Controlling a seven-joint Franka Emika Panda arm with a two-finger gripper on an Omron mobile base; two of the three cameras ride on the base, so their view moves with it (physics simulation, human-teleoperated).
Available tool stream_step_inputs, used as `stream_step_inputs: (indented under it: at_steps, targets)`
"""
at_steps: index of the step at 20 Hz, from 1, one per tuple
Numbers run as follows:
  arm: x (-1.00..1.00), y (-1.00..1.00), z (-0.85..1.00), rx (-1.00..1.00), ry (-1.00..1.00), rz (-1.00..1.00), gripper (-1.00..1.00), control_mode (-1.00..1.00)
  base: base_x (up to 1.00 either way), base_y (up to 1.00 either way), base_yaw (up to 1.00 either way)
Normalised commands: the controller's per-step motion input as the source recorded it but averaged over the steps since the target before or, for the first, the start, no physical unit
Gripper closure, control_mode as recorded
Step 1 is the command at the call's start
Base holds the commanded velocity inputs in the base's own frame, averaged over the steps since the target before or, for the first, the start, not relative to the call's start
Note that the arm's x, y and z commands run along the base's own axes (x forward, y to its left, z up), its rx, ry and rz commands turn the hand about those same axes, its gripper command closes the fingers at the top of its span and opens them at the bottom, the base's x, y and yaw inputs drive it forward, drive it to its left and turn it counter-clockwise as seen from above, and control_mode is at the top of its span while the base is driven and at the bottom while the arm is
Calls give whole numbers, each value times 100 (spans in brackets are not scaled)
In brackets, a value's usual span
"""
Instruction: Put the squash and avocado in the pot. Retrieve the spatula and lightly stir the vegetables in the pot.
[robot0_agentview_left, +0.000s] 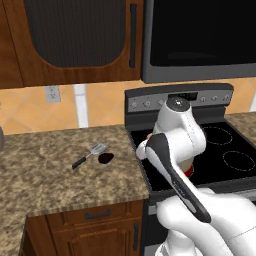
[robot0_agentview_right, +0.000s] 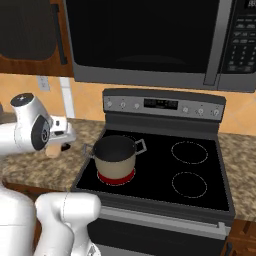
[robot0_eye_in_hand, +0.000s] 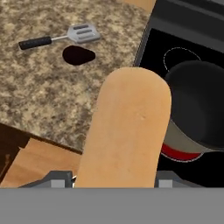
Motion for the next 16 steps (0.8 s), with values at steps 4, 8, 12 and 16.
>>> stream_step_inputs:
  at_steps: [4,8,12,16]
  targets:
    - [8,-100,53,0,0,5,100,-100,0,0,0]
    - [49,-93,18,3,7,13,100,-100,0,0,0]
    - [70,-70,-6,2,3,24,100,-100,0,0,0]
    - [87,-26,-58,0,0,28,100,-100,0,0,0]
